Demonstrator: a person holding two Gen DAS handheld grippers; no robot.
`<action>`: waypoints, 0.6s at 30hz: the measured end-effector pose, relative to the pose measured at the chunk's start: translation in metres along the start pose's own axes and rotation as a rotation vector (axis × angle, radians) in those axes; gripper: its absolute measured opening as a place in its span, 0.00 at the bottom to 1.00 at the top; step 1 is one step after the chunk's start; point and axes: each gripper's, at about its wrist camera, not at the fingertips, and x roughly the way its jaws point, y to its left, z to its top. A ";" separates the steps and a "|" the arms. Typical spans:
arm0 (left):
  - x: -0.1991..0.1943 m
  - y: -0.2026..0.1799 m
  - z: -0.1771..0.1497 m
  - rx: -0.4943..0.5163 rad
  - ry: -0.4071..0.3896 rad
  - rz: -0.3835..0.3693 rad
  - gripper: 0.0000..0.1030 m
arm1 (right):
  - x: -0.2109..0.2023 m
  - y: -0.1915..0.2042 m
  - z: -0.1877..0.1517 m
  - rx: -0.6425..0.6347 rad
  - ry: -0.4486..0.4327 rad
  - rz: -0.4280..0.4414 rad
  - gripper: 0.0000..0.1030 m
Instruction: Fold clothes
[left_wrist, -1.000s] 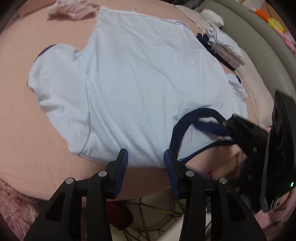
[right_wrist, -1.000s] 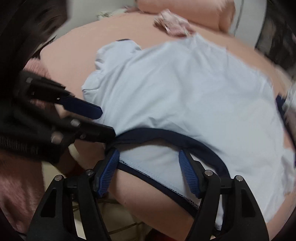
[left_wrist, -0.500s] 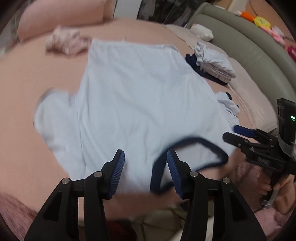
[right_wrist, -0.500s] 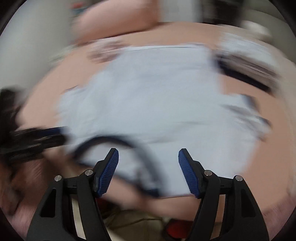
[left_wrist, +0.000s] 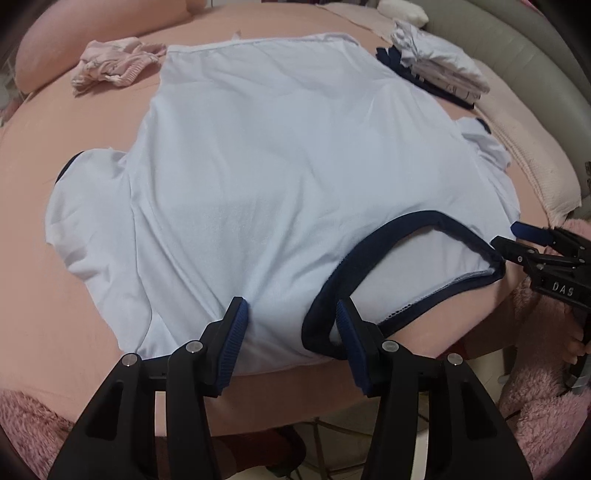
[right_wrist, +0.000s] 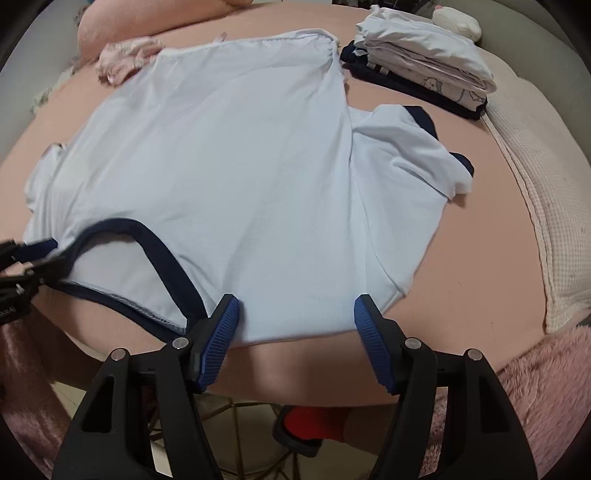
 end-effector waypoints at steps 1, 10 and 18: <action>-0.001 0.002 0.001 -0.014 -0.009 -0.008 0.50 | -0.002 -0.005 0.002 0.036 -0.019 0.016 0.60; 0.000 0.002 0.004 -0.038 -0.035 -0.022 0.50 | -0.003 -0.101 0.025 0.467 -0.082 0.056 0.62; -0.005 0.001 0.006 -0.071 -0.075 -0.062 0.50 | 0.027 -0.121 0.051 0.459 -0.011 0.014 0.63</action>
